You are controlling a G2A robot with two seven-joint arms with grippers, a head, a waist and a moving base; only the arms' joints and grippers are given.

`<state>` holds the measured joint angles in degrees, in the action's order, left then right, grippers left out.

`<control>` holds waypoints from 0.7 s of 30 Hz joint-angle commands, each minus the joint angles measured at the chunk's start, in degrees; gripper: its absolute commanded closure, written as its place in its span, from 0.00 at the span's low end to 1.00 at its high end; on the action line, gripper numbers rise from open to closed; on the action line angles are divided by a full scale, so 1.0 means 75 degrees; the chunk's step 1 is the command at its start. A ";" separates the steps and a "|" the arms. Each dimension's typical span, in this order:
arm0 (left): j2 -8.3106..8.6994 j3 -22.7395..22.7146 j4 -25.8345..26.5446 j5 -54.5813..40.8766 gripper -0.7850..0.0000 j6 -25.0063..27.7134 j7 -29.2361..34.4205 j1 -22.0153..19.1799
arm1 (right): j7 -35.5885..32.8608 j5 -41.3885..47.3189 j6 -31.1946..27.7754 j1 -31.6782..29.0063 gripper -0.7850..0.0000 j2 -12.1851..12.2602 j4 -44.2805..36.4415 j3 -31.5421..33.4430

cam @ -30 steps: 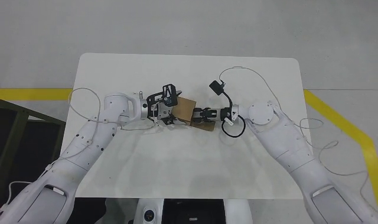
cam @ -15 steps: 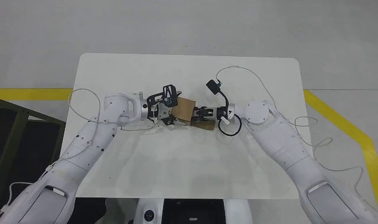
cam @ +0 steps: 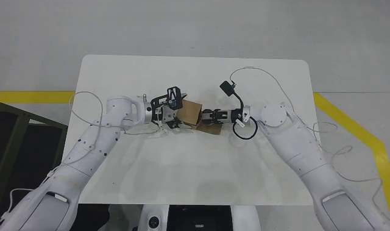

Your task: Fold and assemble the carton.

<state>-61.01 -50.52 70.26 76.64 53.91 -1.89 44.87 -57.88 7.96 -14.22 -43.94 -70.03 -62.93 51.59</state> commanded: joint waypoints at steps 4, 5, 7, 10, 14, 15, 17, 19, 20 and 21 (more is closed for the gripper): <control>-0.0010 -0.0025 0.0004 -0.0010 0.00 -0.0002 0.0022 0.0010 | -0.0256 -0.0316 0.0354 -0.0475 1.00 0.0286 -0.0747 0.0642; -0.0011 -0.0032 -0.0001 -0.0016 0.00 -0.0008 0.0023 0.0015 | -0.0301 -0.0391 0.0450 -0.0580 1.00 0.0343 -0.0903 0.0773; -0.0015 -0.0042 -0.0003 -0.0028 0.00 -0.0005 0.0039 0.0017 | -0.0386 -0.0565 0.0656 -0.0794 0.92 0.0453 -0.1214 0.1029; -0.0022 -0.0054 -0.0013 -0.0042 0.00 0.0001 0.0078 0.0017 | -0.0489 -0.0776 0.0950 -0.1125 0.78 0.0600 -0.1573 0.1389; -0.0030 -0.0073 -0.0015 -0.0051 0.00 -0.0004 0.0094 0.0022 | -0.0562 -0.0929 0.1203 -0.1486 0.73 0.0739 -0.1873 0.1750; -0.0031 -0.0077 -0.0017 -0.0049 0.00 -0.0004 0.0095 0.0024 | -0.0553 -0.0966 0.1242 -0.1553 0.72 0.0766 -0.1924 0.1825; -0.0034 -0.0087 -0.0027 -0.0050 0.00 0.0006 0.0098 0.0028 | -0.0550 -0.1052 0.1318 -0.1662 0.71 0.0811 -0.2004 0.1935; -0.0037 -0.0098 -0.0031 -0.0059 0.00 0.0001 0.0103 0.0031 | -0.0550 -0.1116 0.1384 -0.1742 0.71 0.0842 -0.2074 0.1995; -0.0039 -0.0101 -0.0030 -0.0059 0.00 0.0000 0.0106 0.0033 | -0.0542 -0.1132 0.1413 -0.1775 0.71 0.0852 -0.2098 0.2009; -0.0041 -0.0104 -0.0029 -0.0058 0.00 0.0001 0.0109 0.0035 | -0.0533 -0.1141 0.1430 -0.1801 0.71 0.0859 -0.2113 0.2014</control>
<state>-61.31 -51.28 70.02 76.20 53.92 -1.10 45.12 -61.94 -0.55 -3.62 -57.27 -63.63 -78.68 66.67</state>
